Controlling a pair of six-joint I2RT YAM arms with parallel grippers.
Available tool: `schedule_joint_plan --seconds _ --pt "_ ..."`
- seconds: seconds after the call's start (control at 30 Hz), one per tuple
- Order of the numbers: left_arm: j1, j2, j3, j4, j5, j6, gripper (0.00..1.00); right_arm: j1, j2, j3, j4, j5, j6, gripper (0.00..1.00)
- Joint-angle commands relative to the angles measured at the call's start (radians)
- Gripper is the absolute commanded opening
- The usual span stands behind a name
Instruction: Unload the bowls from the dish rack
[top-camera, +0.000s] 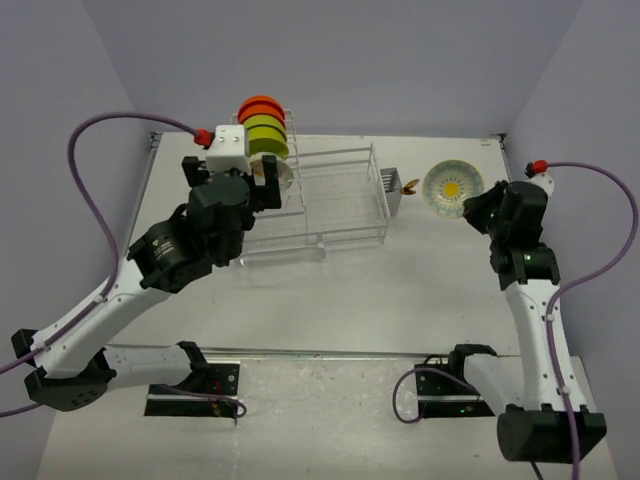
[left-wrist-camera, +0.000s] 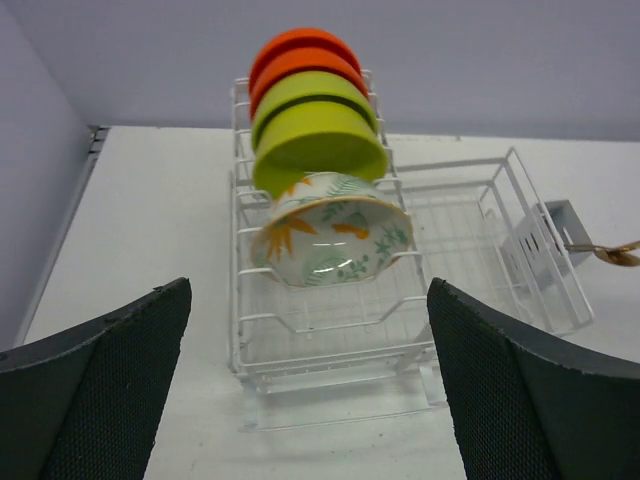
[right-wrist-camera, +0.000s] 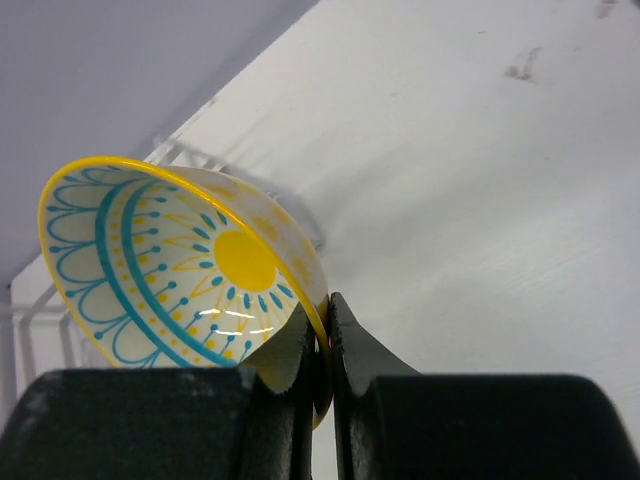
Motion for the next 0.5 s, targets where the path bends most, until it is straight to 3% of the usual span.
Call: schedule_joint_plan --seconds 0.0,0.23,0.47 --pt "0.003 -0.093 -0.037 -0.005 -0.192 -0.037 1.00 -0.197 0.096 0.016 -0.005 0.026 0.038 0.00" --pt "0.006 -0.113 -0.048 -0.097 -0.159 -0.053 1.00 -0.251 0.460 0.128 0.008 0.147 0.145 0.00" --pt "0.014 -0.142 -0.117 -0.160 -0.168 -0.057 1.00 -0.266 0.722 0.269 0.022 0.133 0.105 0.00"
